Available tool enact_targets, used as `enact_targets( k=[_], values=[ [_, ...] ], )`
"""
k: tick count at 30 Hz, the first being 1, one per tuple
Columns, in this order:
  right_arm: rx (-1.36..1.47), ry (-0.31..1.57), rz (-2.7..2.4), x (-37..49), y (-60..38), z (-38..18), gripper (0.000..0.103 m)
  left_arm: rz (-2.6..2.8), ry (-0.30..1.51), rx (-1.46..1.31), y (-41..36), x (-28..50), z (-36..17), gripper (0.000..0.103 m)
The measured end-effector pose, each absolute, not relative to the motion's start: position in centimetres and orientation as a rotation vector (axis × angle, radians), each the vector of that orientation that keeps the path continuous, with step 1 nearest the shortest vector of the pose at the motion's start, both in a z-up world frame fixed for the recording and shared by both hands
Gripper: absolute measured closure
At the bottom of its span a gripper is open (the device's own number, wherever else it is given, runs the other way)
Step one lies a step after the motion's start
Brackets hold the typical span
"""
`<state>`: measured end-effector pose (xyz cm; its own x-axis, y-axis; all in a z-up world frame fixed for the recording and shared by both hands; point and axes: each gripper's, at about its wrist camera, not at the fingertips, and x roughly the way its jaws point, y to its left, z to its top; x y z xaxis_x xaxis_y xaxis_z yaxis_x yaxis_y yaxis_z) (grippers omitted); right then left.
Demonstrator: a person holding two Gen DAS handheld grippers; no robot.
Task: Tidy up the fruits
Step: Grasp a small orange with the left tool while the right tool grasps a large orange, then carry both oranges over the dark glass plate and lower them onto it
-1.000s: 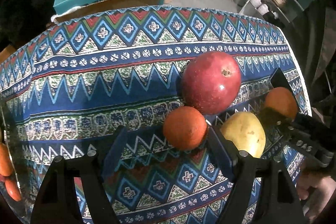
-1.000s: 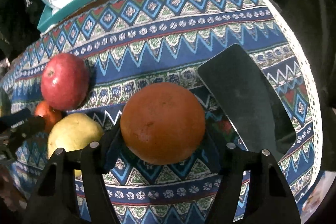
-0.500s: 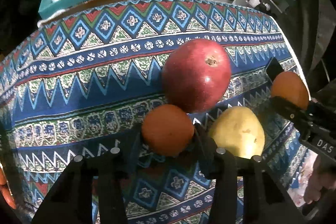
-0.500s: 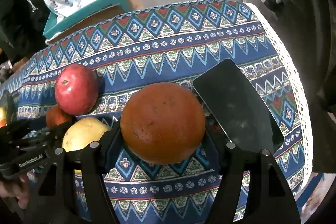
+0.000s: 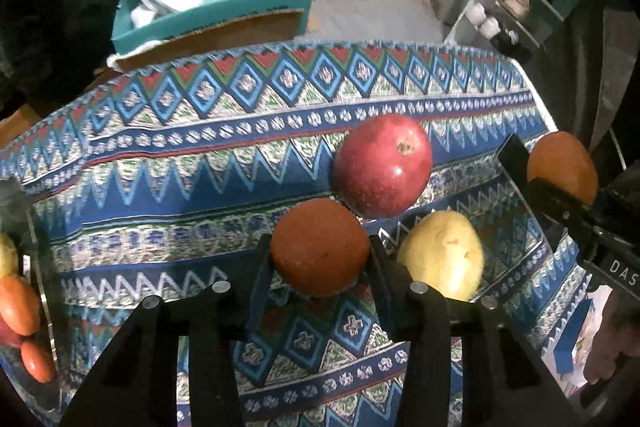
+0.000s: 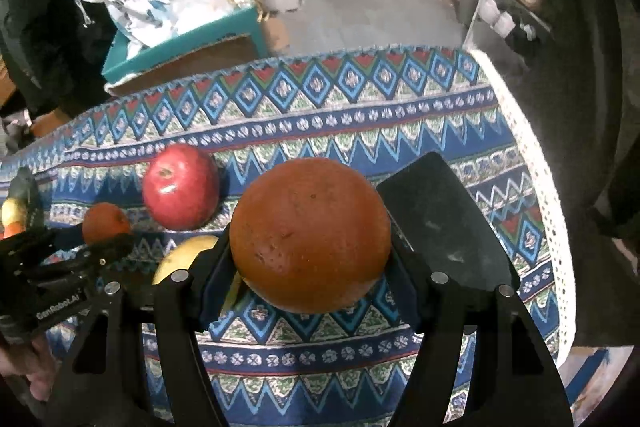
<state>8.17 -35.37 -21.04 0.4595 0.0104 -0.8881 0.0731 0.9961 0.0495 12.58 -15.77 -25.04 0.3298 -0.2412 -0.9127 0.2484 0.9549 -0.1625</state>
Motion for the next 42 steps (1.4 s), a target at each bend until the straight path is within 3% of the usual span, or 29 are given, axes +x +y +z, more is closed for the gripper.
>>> enact_targets(
  k=[20,42],
  values=[
    [0.032,0.914,0.024,5.1,-31.8,-12.9,0.035,-0.311,0.994,-0.054,-11.1,8.3,-15.1,0.057],
    [-0.003,0.783,0.123,2.4,-27.7,-6.9,0.035,-0.280,0.867,-0.090,-6.9,5.3,-10.0,0.057]
  ],
)
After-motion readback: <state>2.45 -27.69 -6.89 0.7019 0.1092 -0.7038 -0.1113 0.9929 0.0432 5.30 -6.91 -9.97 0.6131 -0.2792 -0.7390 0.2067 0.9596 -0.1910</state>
